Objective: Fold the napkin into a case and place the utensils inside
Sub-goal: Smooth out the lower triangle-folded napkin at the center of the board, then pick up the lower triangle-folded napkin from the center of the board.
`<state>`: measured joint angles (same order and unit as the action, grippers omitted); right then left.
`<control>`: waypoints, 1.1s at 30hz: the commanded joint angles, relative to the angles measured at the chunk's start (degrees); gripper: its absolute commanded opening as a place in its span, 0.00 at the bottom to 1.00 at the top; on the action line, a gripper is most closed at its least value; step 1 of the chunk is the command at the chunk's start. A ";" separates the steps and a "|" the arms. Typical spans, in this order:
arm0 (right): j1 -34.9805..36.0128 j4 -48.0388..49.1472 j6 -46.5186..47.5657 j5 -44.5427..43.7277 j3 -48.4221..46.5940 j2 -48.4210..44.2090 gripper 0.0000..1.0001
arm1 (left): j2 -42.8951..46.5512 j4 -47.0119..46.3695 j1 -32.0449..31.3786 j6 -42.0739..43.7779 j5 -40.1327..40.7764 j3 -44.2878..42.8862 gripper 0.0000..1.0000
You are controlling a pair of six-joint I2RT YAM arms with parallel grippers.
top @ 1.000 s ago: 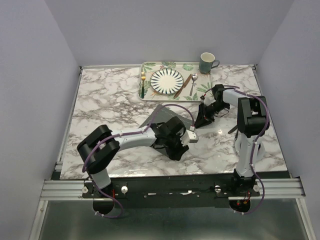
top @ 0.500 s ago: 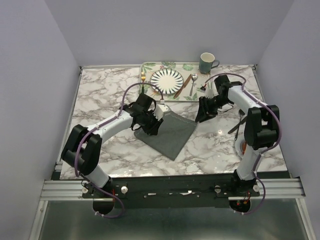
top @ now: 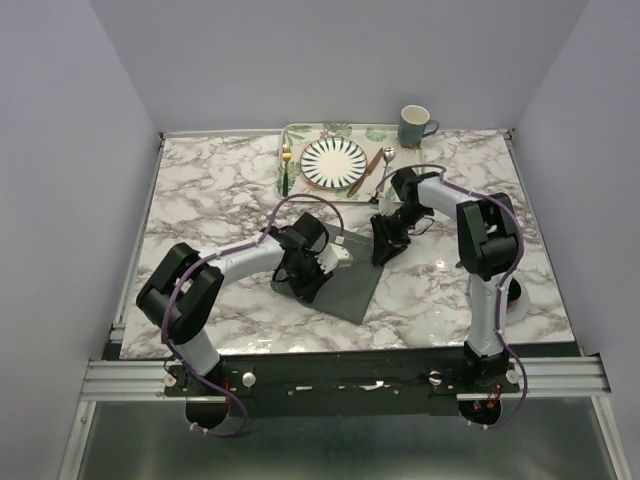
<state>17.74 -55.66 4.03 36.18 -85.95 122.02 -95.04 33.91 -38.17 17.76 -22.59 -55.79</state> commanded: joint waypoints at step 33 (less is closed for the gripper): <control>-4.29 -8.15 6.69 2.22 -20.66 10.08 0.65 | -2.25 -9.83 24.20 -11.52 -14.94 -9.60 0.52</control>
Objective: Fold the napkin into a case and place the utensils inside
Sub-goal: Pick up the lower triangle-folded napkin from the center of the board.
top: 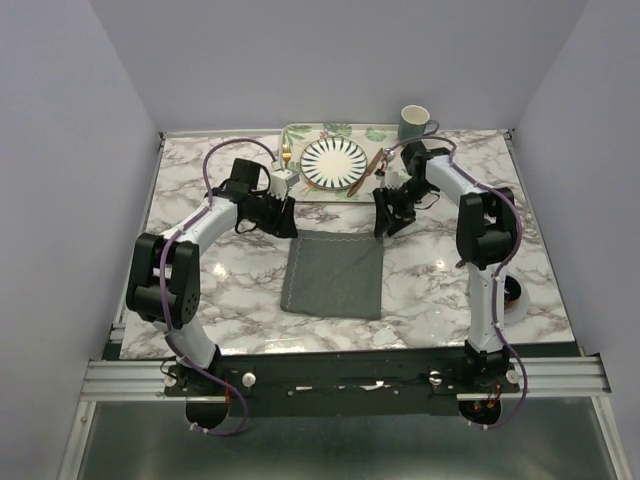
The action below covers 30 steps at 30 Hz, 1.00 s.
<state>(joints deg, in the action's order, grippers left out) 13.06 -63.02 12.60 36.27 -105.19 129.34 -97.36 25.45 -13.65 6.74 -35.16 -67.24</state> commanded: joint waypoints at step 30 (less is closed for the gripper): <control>-0.14 3.08 -0.04 11.37 2.35 -1.10 0.01 | -0.99 -2.16 3.54 -4.72 -1.93 2.12 0.48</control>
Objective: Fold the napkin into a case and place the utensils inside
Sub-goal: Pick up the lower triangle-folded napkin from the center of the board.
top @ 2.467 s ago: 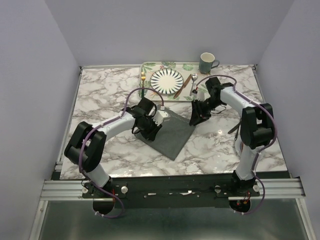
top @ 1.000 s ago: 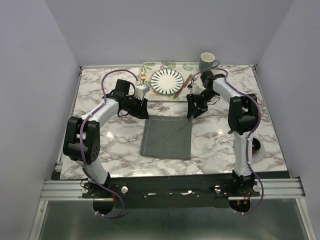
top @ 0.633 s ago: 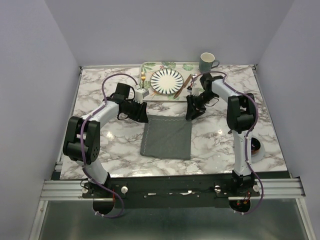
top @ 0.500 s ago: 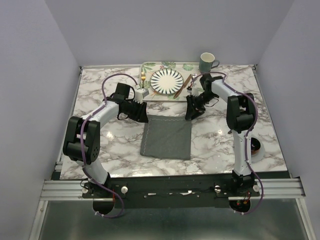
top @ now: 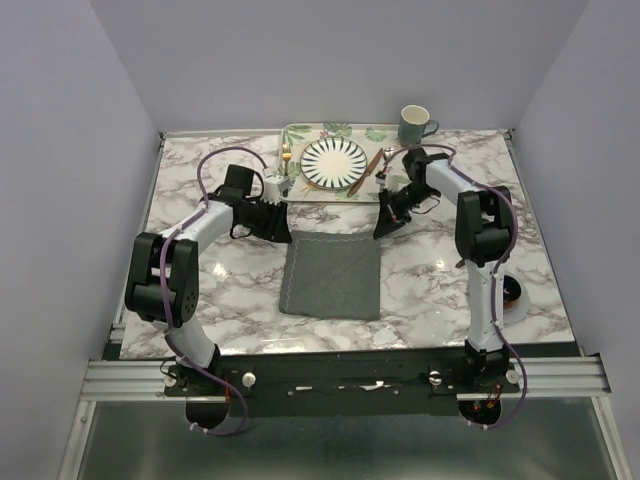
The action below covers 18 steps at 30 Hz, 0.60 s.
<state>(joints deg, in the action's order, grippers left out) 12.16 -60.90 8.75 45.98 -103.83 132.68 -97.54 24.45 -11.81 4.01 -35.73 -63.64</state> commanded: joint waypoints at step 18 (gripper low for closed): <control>12.79 10.53 23.49 -18.01 15.39 -19.55 0.01 | -1.08 -2.83 6.10 -8.05 0.83 -0.97 0.48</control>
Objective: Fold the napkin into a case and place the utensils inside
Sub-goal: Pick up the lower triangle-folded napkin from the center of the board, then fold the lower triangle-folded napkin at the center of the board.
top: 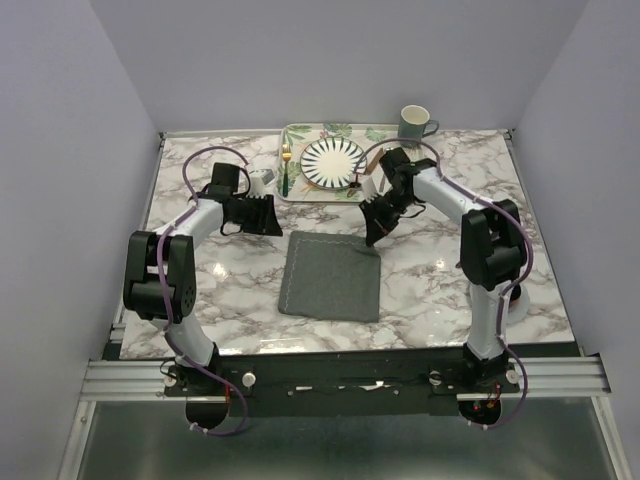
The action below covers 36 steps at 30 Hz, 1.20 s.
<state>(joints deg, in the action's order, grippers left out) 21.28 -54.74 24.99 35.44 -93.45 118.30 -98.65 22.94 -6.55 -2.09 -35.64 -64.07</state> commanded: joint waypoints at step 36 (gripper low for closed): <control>17.13 42.96 62.02 -15.75 53.72 -31.90 0.01 | -13.66 14.85 -8.65 40.05 -4.44 -24.07 0.47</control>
<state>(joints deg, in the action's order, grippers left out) 38.26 -12.93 84.95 21.10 -41.76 87.50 -109.25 32.42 -13.26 32.18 -40.66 -84.60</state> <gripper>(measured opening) 0.016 0.483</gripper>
